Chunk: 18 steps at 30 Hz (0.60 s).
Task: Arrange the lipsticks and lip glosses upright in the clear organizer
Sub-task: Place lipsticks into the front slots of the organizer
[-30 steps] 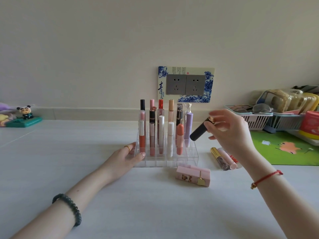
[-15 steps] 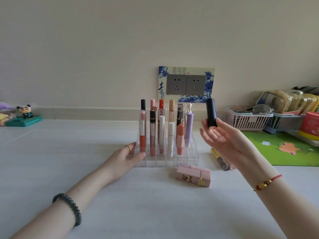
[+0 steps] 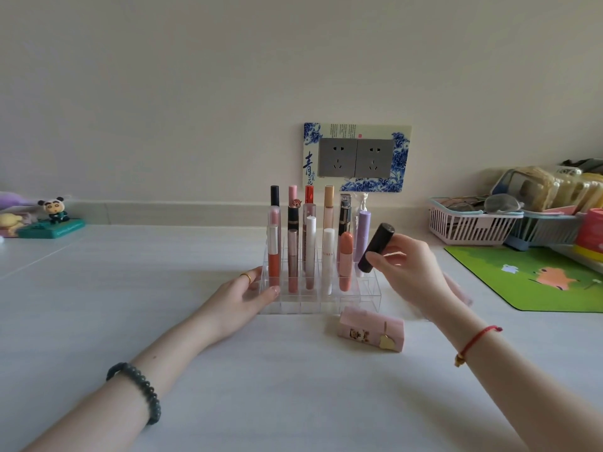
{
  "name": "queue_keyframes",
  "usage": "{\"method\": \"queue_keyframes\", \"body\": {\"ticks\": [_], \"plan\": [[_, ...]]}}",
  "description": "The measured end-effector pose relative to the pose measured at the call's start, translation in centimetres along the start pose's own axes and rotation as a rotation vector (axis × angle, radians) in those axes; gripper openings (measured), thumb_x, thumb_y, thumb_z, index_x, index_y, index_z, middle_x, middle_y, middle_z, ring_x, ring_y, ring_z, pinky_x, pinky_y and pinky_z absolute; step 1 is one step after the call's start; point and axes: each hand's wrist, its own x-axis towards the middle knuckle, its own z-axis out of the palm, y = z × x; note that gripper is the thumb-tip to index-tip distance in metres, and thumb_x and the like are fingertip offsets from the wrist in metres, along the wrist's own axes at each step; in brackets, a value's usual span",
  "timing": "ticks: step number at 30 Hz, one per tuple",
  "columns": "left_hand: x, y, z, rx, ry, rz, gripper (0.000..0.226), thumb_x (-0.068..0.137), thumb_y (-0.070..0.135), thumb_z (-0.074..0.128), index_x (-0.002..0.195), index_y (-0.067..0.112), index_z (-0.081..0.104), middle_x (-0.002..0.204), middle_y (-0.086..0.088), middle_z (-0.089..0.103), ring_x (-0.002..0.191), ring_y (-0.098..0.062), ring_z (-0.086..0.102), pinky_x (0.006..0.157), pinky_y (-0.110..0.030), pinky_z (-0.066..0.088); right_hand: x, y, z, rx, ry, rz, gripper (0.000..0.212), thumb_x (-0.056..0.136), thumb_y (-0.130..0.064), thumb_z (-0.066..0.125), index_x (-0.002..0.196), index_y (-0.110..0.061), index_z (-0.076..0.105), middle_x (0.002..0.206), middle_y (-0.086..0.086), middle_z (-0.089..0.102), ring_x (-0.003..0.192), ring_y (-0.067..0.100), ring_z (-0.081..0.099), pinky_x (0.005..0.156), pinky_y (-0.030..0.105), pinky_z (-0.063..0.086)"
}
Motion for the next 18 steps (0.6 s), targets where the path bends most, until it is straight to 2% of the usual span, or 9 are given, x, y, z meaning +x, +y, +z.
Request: {"method": "queue_keyframes", "body": {"ticks": [2,5,9,13,18], "plan": [[0.0,0.0,0.0,0.003,-0.006,-0.004,0.086,0.066,0.065,0.052,0.139,0.023,0.037,0.139,0.008,0.046,0.126,-0.006,0.044,0.111,-0.036,0.031,0.2,0.1,0.4,-0.067,0.009,-0.015,0.015,0.077,-0.010,0.065,0.091,-0.014,0.061,0.078,-0.003,0.063,0.072,0.012,0.061,0.067,0.021,0.048],[0.0,0.0,0.0,0.008,0.004,-0.008,0.086,0.065,0.065,0.052,0.138,0.024,0.037,0.139,0.008,0.046,0.126,-0.006,0.044,0.111,-0.036,0.031,0.4,0.2,0.7,-0.170,-0.015,-0.042,0.017,0.076,-0.012,0.066,0.093,-0.011,0.062,0.077,-0.002,0.061,0.067,0.010,0.058,0.060,0.016,0.044],[-0.1,0.0,0.0,0.000,-0.001,-0.011,0.081,0.073,0.060,0.055,0.140,0.020,0.035,0.141,0.006,0.045,0.128,-0.009,0.043,0.112,-0.037,0.031,0.4,0.5,0.9,-0.264,-0.056,-0.055,0.013,0.079,-0.021,0.064,0.087,-0.011,0.065,0.075,-0.004,0.062,0.072,0.015,0.058,0.064,0.023,0.044],[0.0,0.0,0.0,0.017,-0.004,-0.003,0.069,0.081,0.051,0.056,0.139,0.020,0.036,0.141,0.005,0.045,0.127,-0.010,0.044,0.111,-0.038,0.032,0.6,1.0,1.1,-0.348,-0.019,-0.069,0.020,0.080,-0.028,0.064,0.091,-0.012,0.065,0.084,-0.002,0.055,0.073,0.012,0.045,0.054,0.015,0.029],[0.0,0.0,-0.1,0.025,-0.004,-0.010,0.073,0.079,0.054,0.055,0.140,0.019,0.034,0.142,0.004,0.044,0.128,-0.010,0.043,0.111,-0.037,0.031,0.6,1.5,1.2,-0.382,0.000,-0.049,0.026,0.080,-0.033,0.063,0.092,-0.010,0.066,0.081,-0.002,0.051,0.067,0.009,0.041,0.051,0.015,0.027]]}}
